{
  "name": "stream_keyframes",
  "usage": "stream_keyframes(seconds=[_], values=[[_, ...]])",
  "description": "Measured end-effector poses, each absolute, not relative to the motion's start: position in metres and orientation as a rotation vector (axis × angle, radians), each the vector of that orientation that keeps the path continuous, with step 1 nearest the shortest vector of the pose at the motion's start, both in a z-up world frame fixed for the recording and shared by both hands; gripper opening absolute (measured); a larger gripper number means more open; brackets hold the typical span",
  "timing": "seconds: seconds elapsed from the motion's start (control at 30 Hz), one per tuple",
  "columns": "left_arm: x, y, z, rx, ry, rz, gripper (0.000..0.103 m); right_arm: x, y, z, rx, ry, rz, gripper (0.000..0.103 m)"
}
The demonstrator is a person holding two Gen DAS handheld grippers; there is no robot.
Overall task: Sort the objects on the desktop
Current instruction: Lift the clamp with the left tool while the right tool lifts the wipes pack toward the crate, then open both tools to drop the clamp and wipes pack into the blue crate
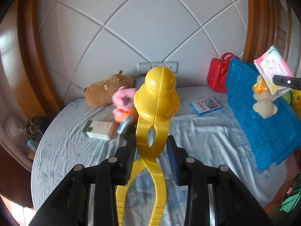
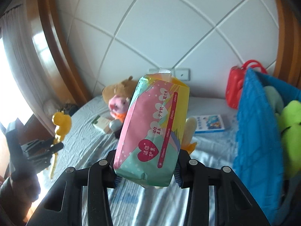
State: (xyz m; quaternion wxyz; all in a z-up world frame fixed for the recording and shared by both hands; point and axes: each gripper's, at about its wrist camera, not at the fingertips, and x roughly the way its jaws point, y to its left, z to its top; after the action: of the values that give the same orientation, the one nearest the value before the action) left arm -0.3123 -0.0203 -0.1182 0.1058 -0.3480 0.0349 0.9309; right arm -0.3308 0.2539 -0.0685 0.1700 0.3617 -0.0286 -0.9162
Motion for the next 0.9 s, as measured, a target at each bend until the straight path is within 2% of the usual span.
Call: stream_keyframes(seconds=[0.27, 0.53, 0.9], values=[[-0.319, 0.114, -0.066, -0.876, 0.102, 2.624, 0.032, -0.304, 0.371, -0.007, 0.915, -0.092, -2.7, 0.041], [-0.31, 0.264, -0.014, -0.726, 0.173, 2.426, 0.032, -0.285, 0.485, 0.057, 0.837, 0.041, -2.826, 0.041], [-0.274, 0.415, 0.012, -0.654, 0.263, 2.206, 0.032, -0.307, 0.601, 0.088, 0.911, 0.096, -2.875, 0.041]])
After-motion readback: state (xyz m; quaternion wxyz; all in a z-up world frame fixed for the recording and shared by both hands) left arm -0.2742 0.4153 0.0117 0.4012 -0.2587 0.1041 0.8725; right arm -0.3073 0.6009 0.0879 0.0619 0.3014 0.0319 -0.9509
